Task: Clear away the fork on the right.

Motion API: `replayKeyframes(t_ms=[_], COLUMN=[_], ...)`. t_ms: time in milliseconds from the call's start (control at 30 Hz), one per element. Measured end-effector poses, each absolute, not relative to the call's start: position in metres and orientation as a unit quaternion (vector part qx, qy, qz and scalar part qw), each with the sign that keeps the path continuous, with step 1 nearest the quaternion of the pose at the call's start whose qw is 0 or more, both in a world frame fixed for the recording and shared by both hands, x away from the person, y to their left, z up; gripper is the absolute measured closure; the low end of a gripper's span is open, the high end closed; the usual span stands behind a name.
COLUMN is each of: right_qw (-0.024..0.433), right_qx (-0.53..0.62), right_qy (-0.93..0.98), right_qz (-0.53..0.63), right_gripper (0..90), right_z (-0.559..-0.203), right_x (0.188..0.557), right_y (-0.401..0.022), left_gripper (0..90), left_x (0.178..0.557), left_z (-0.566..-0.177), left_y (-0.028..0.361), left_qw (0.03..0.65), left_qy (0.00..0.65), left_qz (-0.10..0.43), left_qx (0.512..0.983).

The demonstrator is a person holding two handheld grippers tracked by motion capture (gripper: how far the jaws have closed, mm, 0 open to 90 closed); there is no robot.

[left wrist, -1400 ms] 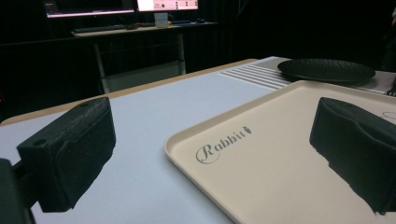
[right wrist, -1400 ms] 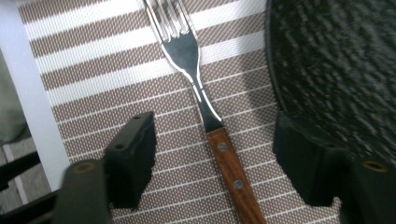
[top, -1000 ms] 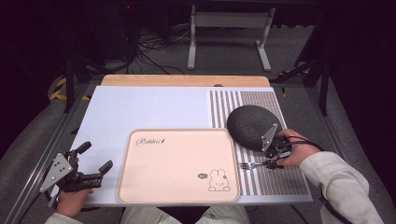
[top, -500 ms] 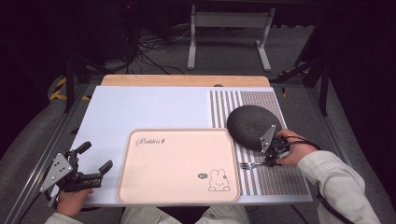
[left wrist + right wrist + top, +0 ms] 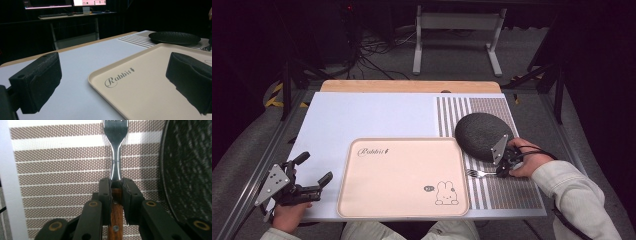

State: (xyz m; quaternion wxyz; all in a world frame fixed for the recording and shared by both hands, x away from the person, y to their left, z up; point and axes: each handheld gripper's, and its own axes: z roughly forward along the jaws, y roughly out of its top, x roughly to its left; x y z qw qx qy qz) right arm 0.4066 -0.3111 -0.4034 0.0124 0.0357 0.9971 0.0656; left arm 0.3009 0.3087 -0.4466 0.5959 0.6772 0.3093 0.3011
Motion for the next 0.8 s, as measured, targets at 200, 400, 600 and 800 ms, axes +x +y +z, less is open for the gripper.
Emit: replayKeyframes(t_ms=[200, 400, 600, 800], right_qw=[0.024, 0.047, 0.061, 0.066], right_qx=[0.045, 0.045, 0.042, 0.066], right_qy=[0.995, 0.993, 0.991, 0.990], right_qz=[0.084, 0.097, 0.110, 0.108], right_gripper=[78.8, 78.8, 78.8, 78.8], right_z=[-0.391, -0.374, -0.360, -0.344], right_x=[0.403, 0.399, 0.396, 0.393], right_y=[-0.311, -0.311, -0.308, -0.301], left_gripper=[0.7, 0.7, 0.7, 0.7], left_x=[0.301, 0.301, 0.301, 0.301], left_z=[-0.447, -0.446, -0.447, -0.447], left_y=[0.309, 0.309, 0.309, 0.309], left_qw=[0.598, 0.597, 0.596, 0.596], left_qy=[0.310, 0.309, 0.309, 0.309], left_qz=[0.302, 0.302, 0.301, 0.301], left_qx=[0.675, 0.676, 0.677, 0.677])
